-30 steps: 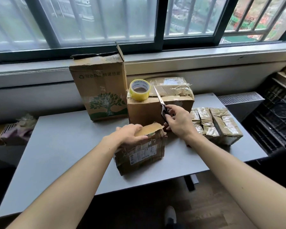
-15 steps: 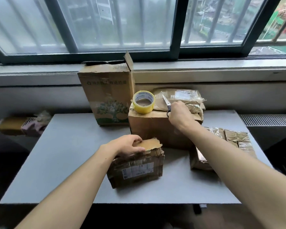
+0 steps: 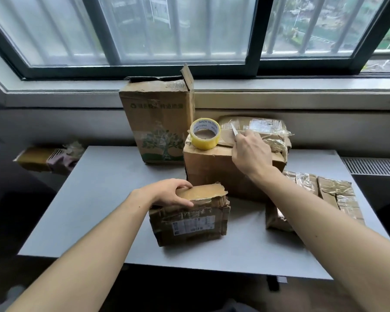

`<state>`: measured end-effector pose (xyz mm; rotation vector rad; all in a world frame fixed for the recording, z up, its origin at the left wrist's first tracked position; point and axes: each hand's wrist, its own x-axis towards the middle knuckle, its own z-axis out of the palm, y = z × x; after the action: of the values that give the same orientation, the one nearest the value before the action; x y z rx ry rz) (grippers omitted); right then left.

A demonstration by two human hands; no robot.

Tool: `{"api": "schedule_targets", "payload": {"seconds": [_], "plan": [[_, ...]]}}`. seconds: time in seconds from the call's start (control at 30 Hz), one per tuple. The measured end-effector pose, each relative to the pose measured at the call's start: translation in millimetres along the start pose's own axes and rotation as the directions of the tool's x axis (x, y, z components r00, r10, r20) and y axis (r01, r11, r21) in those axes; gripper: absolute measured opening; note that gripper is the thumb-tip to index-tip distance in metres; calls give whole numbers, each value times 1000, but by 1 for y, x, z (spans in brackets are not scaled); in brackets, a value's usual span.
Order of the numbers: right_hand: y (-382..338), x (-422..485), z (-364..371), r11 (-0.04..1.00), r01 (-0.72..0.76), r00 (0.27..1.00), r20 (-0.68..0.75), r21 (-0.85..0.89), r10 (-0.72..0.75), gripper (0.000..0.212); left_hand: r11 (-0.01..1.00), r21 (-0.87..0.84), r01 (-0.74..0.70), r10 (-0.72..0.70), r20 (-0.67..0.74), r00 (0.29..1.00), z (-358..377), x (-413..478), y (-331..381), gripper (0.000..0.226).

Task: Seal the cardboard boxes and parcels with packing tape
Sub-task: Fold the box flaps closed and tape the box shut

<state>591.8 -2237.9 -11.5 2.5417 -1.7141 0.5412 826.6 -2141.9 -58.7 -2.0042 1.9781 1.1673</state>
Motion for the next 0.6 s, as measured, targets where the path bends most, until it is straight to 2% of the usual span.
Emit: {"api": "schedule_targets", "payload": {"seconds": [0.1, 0.17, 0.23, 0.37, 0.5, 0.6], "plan": [[-10, -20, 3, 986, 109, 990, -99, 124, -97, 17, 1000, 24, -16, 15, 36, 999, 2, -4, -10, 80], [-20, -35, 5, 973, 93, 994, -82, 212, -77, 15, 999, 25, -35, 34, 40, 999, 4, -5, -17, 71], [-29, -50, 8, 959, 22, 1000, -20, 281, -17, 13, 997, 35, -70, 69, 24, 997, 5, -6, -26, 61], [-40, -79, 17, 933, -171, 973, 202, 316, 109, 12, 988, 62, -142, 147, -69, 987, 10, -9, -36, 45], [-58, -112, 37, 838, -437, 871, 387, 327, 303, 19, 965, 141, -222, 242, -140, 960, 24, -13, -37, 47], [-72, -132, 42, 743, -556, 813, 429, 372, 394, 35, 945, 183, -272, 302, -163, 939, 34, -16, -42, 51]]}}
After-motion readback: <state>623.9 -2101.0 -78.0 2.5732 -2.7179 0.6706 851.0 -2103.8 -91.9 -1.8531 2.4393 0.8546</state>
